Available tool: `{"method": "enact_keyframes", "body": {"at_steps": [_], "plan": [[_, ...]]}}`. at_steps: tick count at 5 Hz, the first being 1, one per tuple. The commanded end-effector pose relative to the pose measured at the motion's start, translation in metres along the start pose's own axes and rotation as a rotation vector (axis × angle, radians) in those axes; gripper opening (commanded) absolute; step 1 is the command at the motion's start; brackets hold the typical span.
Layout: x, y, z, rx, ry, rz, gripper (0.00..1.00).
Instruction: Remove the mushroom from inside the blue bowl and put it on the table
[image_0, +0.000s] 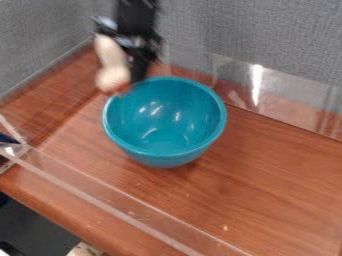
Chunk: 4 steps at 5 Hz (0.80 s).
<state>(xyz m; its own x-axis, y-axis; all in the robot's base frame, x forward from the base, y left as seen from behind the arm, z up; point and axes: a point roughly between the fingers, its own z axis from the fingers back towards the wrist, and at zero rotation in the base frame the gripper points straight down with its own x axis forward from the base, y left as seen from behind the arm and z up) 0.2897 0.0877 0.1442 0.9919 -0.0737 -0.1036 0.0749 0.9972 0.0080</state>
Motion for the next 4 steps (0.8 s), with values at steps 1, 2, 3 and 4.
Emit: {"method": "enact_keyframes", "body": {"at_steps": [1, 2, 3, 4], "plan": [[-0.030, 0.047, 0.030, 0.024, -0.043, 0.123, 0.00], [-0.048, 0.086, 0.007, 0.023, 0.002, 0.153, 0.00], [-0.049, 0.087, -0.014, 0.011, 0.026, 0.139, 0.00], [-0.045, 0.094, -0.032, 0.012, 0.052, 0.126, 0.00]]}}
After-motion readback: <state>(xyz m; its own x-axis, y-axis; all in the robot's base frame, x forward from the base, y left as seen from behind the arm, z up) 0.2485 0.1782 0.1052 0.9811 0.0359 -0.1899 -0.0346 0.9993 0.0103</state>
